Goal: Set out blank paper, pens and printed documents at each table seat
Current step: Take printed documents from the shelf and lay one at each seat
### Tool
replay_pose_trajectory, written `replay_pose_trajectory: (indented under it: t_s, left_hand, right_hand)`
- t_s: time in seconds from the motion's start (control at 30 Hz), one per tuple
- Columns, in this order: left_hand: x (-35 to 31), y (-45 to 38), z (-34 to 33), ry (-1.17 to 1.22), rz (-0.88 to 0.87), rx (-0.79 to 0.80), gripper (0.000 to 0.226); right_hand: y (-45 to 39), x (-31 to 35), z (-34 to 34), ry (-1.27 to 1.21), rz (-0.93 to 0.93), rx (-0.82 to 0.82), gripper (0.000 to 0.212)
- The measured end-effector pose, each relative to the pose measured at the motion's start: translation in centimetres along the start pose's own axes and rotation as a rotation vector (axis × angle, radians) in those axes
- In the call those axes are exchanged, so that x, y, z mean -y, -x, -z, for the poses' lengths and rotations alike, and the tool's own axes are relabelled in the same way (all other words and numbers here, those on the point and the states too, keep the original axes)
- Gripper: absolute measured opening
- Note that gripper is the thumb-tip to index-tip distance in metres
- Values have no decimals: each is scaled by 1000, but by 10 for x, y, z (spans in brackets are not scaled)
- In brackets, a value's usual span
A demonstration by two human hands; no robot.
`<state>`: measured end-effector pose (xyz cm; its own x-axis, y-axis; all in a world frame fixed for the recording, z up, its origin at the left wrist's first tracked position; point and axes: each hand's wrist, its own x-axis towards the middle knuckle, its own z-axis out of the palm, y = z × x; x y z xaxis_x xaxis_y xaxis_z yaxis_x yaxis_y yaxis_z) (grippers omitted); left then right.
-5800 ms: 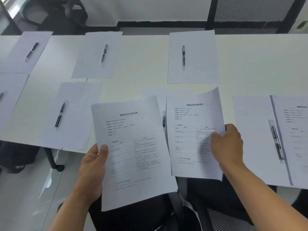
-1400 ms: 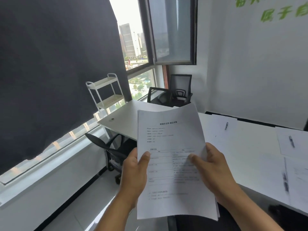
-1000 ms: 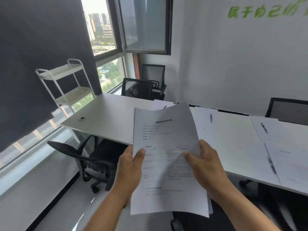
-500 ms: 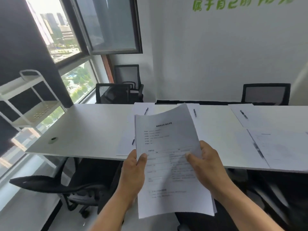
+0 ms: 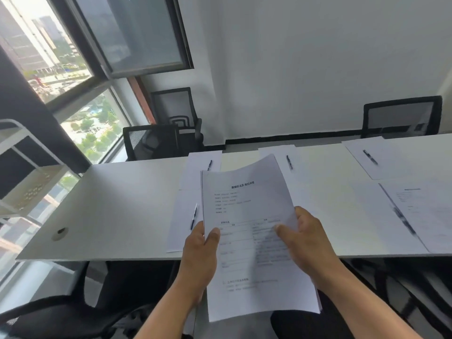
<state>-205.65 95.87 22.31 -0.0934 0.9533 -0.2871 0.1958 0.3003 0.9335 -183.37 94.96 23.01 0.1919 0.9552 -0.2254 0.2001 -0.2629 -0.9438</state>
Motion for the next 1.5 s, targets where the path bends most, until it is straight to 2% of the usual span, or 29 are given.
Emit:
replay_pose_trajectory:
  t_s: [0.57, 0.77, 0.97, 1.33, 1.5]
  left_hand:
    - [16, -159, 42, -21, 30, 202, 22]
    - [20, -186, 13, -45, 57, 269, 22]
    - [32, -208, -32, -56, 142, 291, 20]
    - [44, -238, -106, 2, 217, 209, 17]
    - [59, -248, -119, 50, 324, 231, 30]
  right_hand:
    - [-91, 10, -83, 1, -127, -169, 11]
    - [-109, -3, -67, 36, -180, -242, 14]
    - [-136, -37, -39, 46, -257, -243, 15]
    - [-208, -83, 17, 111, -308, -183, 12]
    - [-229, -101, 28, 125, -324, -238, 18]
